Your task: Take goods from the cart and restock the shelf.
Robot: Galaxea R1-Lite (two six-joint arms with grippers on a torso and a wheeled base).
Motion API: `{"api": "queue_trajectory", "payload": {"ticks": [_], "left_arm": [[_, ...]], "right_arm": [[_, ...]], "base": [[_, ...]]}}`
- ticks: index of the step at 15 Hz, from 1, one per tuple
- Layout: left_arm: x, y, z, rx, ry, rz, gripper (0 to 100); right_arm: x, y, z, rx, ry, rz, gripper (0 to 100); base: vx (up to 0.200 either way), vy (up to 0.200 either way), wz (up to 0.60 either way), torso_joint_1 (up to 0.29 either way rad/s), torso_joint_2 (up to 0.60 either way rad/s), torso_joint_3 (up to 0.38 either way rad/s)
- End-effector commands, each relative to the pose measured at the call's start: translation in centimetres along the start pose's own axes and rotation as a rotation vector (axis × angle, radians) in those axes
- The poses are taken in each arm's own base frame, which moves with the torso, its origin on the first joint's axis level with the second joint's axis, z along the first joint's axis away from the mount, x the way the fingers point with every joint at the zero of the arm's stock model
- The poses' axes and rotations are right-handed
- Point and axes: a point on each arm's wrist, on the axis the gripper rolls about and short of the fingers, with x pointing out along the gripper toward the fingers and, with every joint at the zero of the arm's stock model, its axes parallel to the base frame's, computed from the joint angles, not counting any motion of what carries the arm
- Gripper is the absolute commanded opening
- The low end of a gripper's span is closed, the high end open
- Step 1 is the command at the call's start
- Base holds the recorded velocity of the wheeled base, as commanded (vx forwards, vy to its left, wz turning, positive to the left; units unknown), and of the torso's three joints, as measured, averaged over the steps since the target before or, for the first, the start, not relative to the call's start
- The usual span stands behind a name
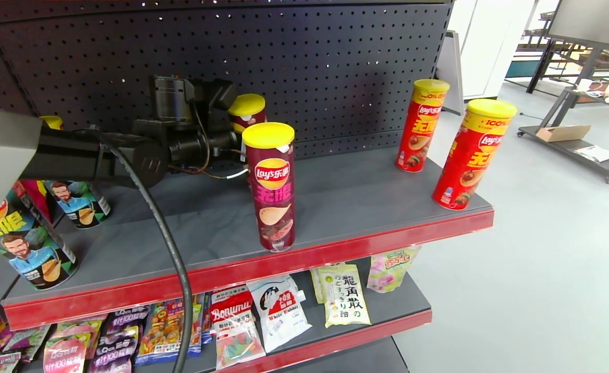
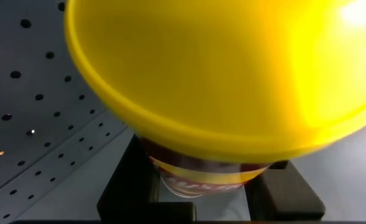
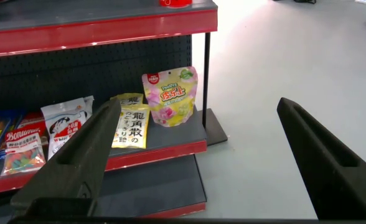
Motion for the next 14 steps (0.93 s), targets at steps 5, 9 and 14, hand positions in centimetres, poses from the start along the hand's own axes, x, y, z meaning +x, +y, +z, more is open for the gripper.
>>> {"api": "queue_trajectory", "payload": {"ticks": [5, 9, 14], "left_arm": [[-1.6, -0.2, 1.0, -0.007, 0.026, -0.005, 0], [-1.8, -0.3, 1.1, -0.007, 0.029, -0.005, 0], [-2.2, -0.4, 1.1, -0.013, 0.048, -0.011, 0]], "right_arm": [[0.0, 0.0, 0.0, 0.0, -0.001, 0.001, 100], [0.0, 0.0, 0.0, 0.0, -0.001, 0.001, 100], [0.0, 0.0, 0.0, 0.0, 0.0, 0.0, 100]], "base": [[0.0, 0.0, 0.0, 0.0, 0.0, 0.0], [0.0, 0.0, 0.0, 0.0, 0.0, 0.0], [0.0, 0.0, 0.0, 0.0, 0.0, 0.0]]}}
